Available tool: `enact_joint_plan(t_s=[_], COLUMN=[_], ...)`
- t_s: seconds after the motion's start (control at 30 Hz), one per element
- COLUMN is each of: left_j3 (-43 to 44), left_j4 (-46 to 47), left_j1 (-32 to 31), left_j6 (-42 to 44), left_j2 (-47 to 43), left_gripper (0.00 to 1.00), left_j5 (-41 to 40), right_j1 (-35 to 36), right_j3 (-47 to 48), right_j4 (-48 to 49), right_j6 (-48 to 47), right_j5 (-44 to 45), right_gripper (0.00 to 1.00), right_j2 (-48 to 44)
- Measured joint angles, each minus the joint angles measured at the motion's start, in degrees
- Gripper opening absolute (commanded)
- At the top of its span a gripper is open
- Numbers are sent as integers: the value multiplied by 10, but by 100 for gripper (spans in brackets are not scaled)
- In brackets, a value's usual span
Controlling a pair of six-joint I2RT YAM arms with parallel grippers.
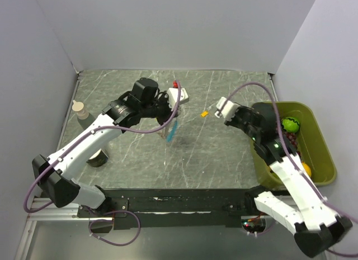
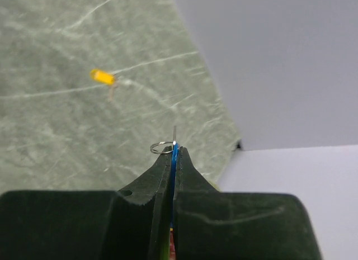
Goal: Remove the keys from the keyring
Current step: Place the keyring at the center of the board, then place the key at the center of the board.
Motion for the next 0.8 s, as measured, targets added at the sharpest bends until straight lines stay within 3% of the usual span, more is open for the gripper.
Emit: enact_joint_plan(t_s=[0.27,0.53,0.8], left_j3=[-47,-42,-28], left_j4=[16,53,74], left_j1=[60,125,164], left_j6=[31,38,44], left_j2=[39,140,213], left_gripper=[1,1,7], left_j5=[-104,-136,-146], right_j1=[-2,6,79], right_j3=[-53,-85,-111], right_j4=[-28,-46,-32], right_j6=[-13,-37,-41], right_j5=[-50,-94,-95], right_gripper=[0,0,0], right_j2=[106,139,229])
